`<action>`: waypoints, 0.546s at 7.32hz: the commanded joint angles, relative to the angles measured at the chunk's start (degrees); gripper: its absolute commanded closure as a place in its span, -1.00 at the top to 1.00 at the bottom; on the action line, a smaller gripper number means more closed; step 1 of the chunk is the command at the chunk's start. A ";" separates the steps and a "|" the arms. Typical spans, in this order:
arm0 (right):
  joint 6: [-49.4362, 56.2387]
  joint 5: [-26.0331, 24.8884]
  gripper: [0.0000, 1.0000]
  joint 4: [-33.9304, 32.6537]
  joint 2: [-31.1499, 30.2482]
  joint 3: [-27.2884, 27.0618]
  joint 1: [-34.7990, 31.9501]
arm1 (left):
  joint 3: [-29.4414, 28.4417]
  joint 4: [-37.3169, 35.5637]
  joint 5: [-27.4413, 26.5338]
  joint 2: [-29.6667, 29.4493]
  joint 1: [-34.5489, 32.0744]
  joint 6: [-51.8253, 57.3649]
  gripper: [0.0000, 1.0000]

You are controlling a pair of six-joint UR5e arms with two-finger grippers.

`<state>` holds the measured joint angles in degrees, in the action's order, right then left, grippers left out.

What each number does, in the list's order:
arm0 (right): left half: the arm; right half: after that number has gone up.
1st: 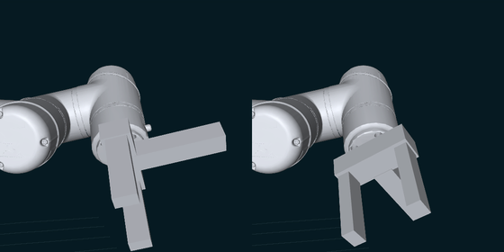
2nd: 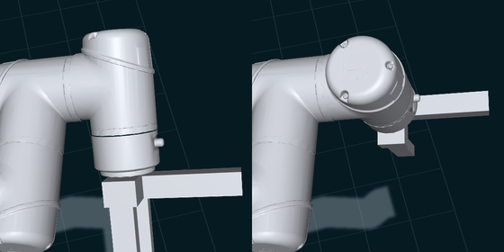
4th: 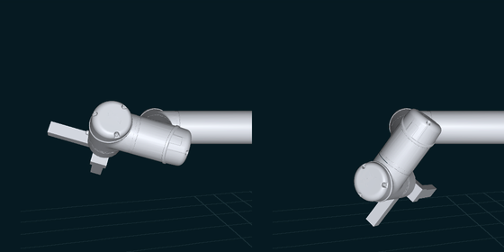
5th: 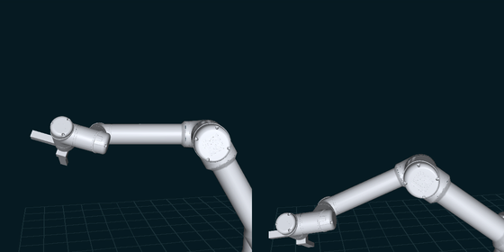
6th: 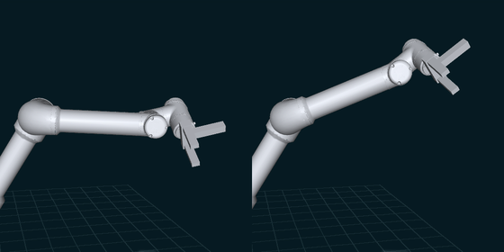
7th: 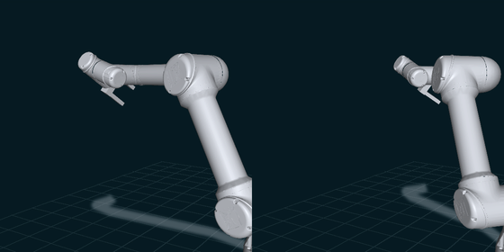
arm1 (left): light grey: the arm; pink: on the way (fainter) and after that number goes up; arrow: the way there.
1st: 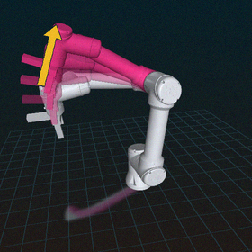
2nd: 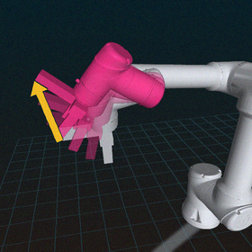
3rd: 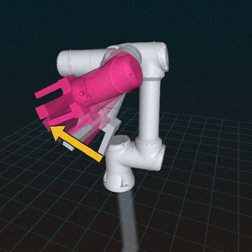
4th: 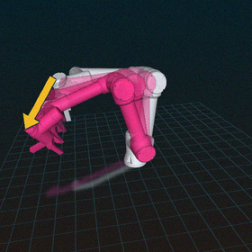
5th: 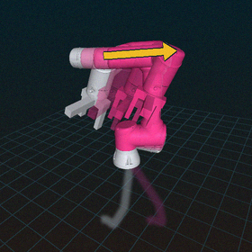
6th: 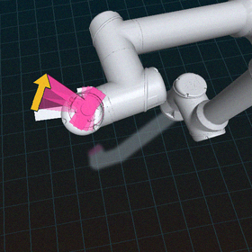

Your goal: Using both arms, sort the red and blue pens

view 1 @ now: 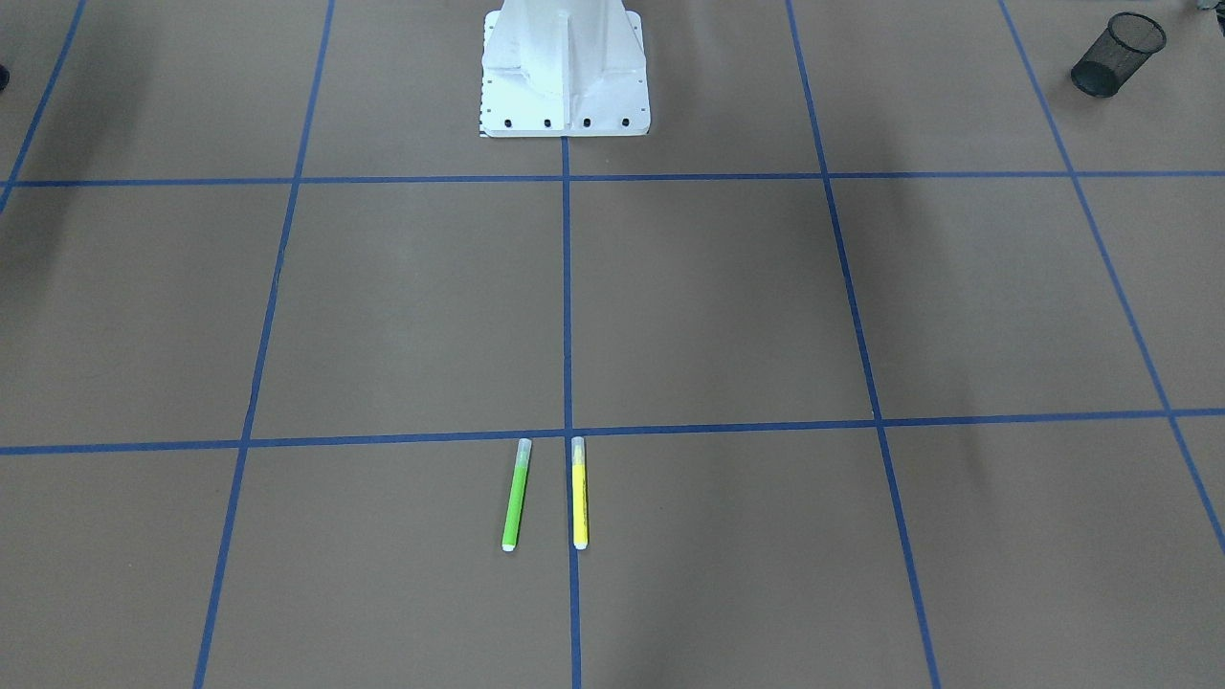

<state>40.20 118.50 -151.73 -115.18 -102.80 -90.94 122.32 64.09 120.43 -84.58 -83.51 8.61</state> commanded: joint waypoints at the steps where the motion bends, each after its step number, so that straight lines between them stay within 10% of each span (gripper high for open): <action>1: -0.03 0.24 -1.00 0.11 0.04 2.42 0.07 | 0.11 0.07 1.82 -0.14 0.10 -0.17 -1.00; 4: -0.04 0.50 -1.00 0.20 0.13 4.70 0.07 | -0.15 0.15 1.82 -0.76 0.10 -0.08 -1.00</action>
<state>40.11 118.85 -151.65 -115.07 -99.52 -90.88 122.16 64.21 122.22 -85.26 -83.41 8.46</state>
